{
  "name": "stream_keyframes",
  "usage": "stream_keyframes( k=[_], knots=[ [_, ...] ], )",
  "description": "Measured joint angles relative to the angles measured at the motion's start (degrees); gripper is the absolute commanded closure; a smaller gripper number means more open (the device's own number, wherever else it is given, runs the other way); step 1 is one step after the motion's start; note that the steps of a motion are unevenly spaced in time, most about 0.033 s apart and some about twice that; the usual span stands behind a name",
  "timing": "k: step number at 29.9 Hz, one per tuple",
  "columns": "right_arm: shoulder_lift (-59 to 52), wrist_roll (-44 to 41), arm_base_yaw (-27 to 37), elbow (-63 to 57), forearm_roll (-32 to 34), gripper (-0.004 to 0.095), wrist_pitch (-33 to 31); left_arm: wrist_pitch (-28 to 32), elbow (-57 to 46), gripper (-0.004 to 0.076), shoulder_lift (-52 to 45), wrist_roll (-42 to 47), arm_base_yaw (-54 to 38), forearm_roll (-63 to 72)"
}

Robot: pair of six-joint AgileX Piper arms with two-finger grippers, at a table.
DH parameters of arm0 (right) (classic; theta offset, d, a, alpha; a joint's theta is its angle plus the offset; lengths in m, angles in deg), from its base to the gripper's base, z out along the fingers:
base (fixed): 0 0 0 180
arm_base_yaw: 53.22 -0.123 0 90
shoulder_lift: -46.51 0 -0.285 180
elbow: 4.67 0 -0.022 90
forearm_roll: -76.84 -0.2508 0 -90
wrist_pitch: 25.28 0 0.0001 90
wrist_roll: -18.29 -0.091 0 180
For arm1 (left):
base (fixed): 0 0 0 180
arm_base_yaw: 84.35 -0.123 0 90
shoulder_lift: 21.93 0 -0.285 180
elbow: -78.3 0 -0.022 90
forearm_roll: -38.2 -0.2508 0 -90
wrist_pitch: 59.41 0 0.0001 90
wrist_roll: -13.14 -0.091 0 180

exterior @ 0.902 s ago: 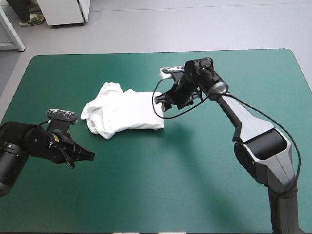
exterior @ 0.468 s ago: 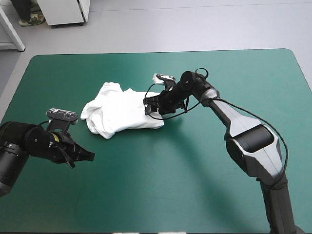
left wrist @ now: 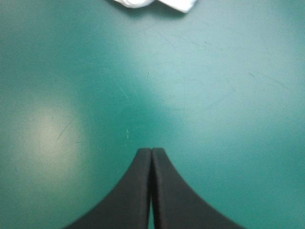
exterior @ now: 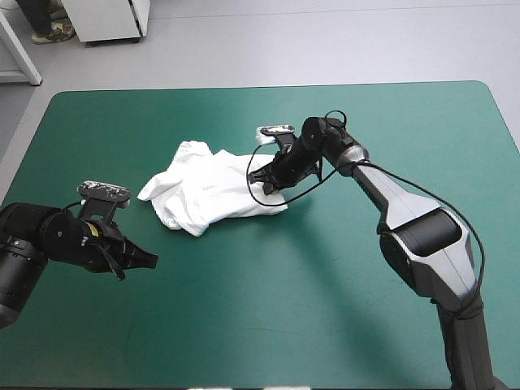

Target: Fold the cloth

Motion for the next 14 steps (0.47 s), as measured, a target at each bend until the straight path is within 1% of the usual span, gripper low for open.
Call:
stream_keyframes(
  k=[3, 7, 10, 14],
  knots=[
    [-1.59, -1.49, 2.32, 0.00, 5.85, 0.0927, -4.30, 0.05, 0.00, 0.0733, 0.00, 0.00, 0.00, 0.29],
    [-3.10, -1.91, 8.99, 0.00, 7.76, 0.0927, -8.68, 0.05, -0.05, 0.0733, -0.07, 0.00, 0.00, 1.66],
    [-4.45, -3.02, 15.12, -1.72, 8.76, 0.0927, -9.91, 0.05, -0.05, 0.0733, -0.76, -0.11, 0.00, 2.02],
    [-6.85, -4.92, 23.63, -6.77, 13.09, 0.0927, -10.09, 0.00, -0.05, 0.0733, -2.31, -0.17, 0.00, -0.18]
  ],
)
